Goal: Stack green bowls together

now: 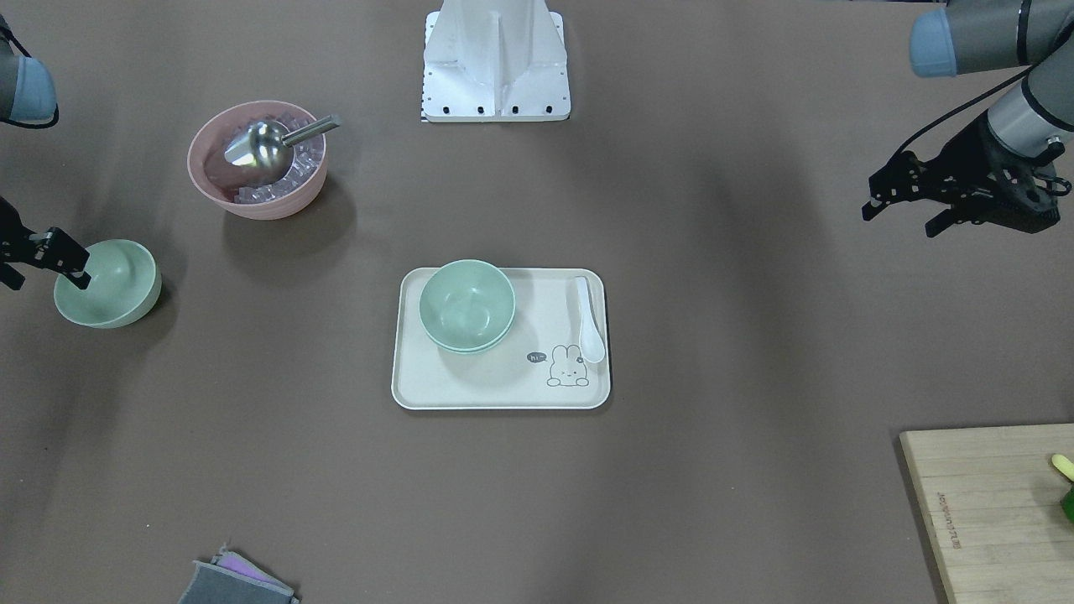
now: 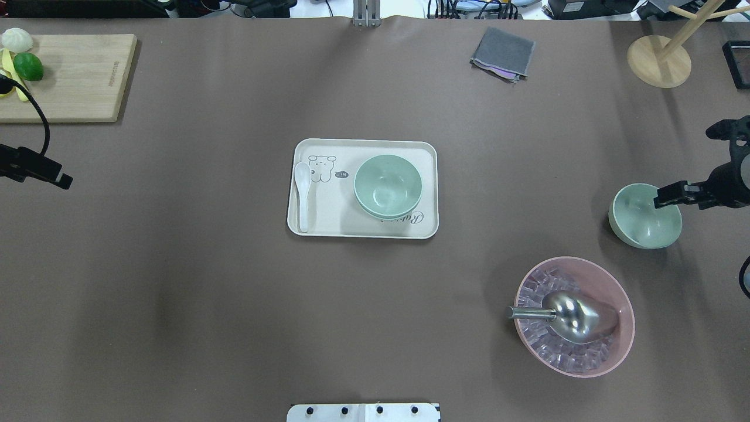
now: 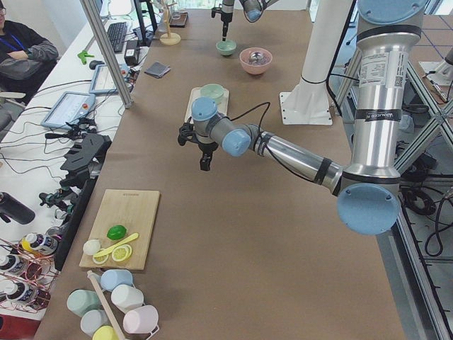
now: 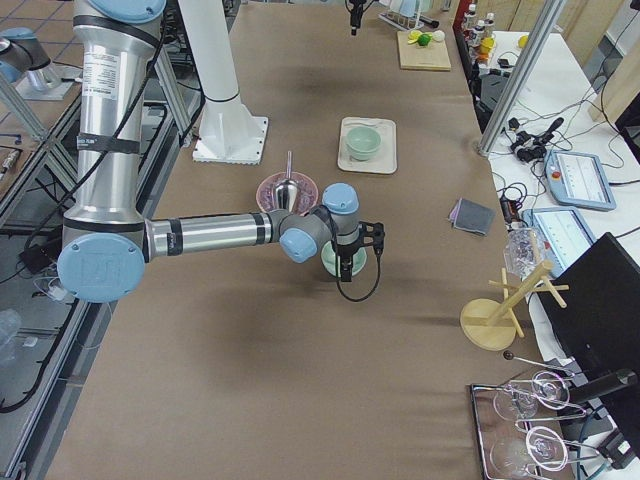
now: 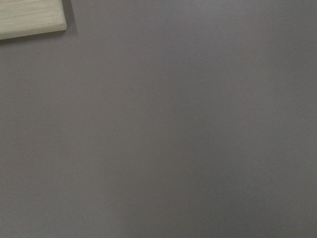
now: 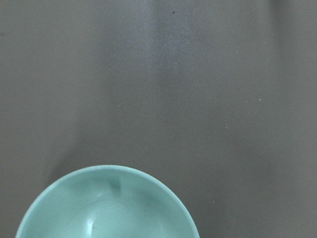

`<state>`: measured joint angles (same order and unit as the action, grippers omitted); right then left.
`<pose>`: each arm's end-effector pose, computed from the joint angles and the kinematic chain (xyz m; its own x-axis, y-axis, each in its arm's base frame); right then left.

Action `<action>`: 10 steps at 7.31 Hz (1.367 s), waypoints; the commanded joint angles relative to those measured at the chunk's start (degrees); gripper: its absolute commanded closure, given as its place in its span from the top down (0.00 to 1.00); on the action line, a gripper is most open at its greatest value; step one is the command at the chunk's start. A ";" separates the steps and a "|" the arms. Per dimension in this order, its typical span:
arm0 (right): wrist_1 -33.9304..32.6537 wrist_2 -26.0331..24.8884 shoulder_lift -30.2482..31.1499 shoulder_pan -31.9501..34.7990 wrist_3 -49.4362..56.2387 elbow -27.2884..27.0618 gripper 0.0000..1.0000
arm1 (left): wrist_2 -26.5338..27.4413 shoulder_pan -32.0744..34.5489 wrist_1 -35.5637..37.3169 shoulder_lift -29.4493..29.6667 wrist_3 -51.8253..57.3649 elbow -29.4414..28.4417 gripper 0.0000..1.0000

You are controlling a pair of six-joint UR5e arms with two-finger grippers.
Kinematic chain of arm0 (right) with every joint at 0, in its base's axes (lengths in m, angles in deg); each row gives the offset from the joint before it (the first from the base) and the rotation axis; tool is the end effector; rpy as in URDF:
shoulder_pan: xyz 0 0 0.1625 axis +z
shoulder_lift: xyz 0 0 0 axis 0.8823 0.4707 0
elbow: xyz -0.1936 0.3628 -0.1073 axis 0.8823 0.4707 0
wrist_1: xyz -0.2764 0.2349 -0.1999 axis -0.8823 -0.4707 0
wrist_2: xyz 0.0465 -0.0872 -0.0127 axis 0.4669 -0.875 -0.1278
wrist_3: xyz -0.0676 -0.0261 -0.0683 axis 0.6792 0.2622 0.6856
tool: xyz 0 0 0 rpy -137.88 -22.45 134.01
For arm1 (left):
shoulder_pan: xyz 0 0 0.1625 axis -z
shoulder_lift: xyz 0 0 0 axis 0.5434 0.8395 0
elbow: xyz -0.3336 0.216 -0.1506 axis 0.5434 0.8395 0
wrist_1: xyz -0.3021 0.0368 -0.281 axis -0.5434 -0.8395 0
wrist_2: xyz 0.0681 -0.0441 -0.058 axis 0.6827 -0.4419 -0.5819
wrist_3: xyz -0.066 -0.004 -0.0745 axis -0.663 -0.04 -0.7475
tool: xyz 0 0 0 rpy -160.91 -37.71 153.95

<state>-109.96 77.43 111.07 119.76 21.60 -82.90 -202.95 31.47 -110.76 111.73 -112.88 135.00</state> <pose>-0.1833 -0.4452 0.5815 0.7086 0.0279 0.7050 -0.1150 0.9904 0.0764 0.1585 -0.4727 0.4505 0.5730 0.2097 -0.7923 -0.0987 0.9773 0.1874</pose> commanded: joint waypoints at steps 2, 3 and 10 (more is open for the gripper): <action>3.08 -1.36 1.10 -2.56 -0.41 1.27 0.79 | -0.08 0.13 -0.03 -0.10 0.13 -0.13 0.98; 7.11 -1.36 1.55 -2.56 -0.50 2.49 0.79 | -0.08 0.13 -0.03 -0.19 0.13 -0.13 0.98; 7.33 -0.66 1.91 -2.39 -0.58 1.72 0.00 | -0.08 0.13 -0.03 -0.01 -0.31 0.05 0.98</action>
<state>-102.55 76.56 113.18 117.37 21.05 -80.86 -203.04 31.60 -110.79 111.67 -113.06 135.00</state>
